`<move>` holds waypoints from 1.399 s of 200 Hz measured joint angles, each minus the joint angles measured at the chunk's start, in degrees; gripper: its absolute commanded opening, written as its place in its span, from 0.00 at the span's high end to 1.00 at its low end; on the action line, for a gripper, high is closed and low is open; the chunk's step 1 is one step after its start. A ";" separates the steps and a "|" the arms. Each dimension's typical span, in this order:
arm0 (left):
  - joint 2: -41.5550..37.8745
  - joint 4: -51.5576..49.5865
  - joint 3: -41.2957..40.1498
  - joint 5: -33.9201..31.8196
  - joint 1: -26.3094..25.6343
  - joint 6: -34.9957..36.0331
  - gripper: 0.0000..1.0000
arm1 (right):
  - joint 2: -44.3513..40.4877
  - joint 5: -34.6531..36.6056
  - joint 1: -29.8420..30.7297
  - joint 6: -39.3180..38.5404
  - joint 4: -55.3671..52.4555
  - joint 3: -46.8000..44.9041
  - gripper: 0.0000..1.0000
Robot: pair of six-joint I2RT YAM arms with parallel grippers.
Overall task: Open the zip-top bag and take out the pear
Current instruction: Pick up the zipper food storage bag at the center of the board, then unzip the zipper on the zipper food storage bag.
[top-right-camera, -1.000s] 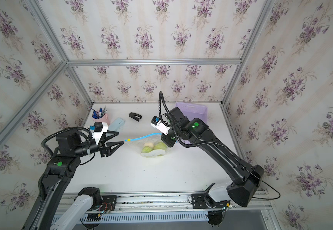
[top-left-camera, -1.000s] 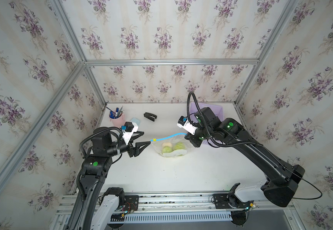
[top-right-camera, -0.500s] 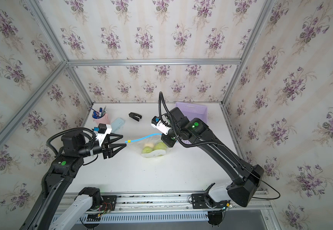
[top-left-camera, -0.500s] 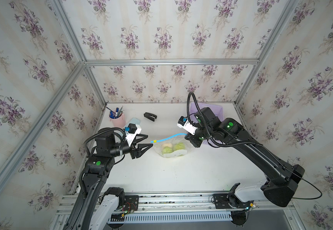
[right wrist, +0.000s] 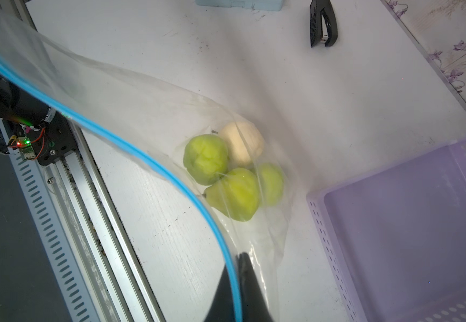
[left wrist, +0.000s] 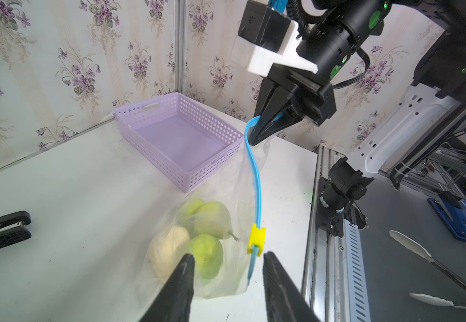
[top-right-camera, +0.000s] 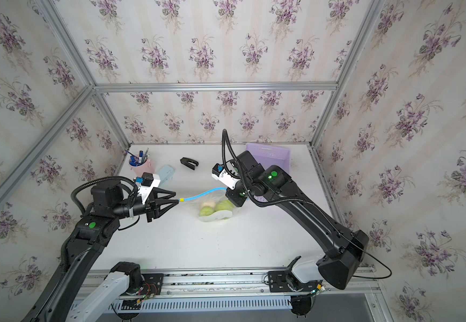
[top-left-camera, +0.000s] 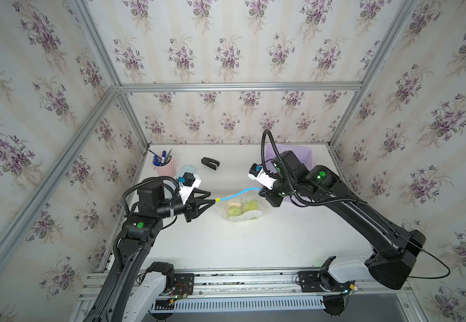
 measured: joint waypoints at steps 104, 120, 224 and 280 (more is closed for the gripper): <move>0.55 -0.13 2.56 -0.22 -2.75 -1.16 1.00 | 0.70 -2.19 0.00 0.24 -1.81 7.41 0.38; 0.31 -0.46 3.67 -0.28 -2.84 -1.46 1.00 | 1.77 -4.81 0.00 0.44 -1.79 12.37 0.31; -2.58 -3.85 4.46 -1.01 -2.84 -3.41 1.00 | 15.56 -19.74 9.73 7.19 -2.86 32.11 0.38; -2.84 -6.23 5.60 -1.79 -2.84 -3.37 1.00 | 19.30 -16.11 14.84 5.66 -4.68 33.53 0.45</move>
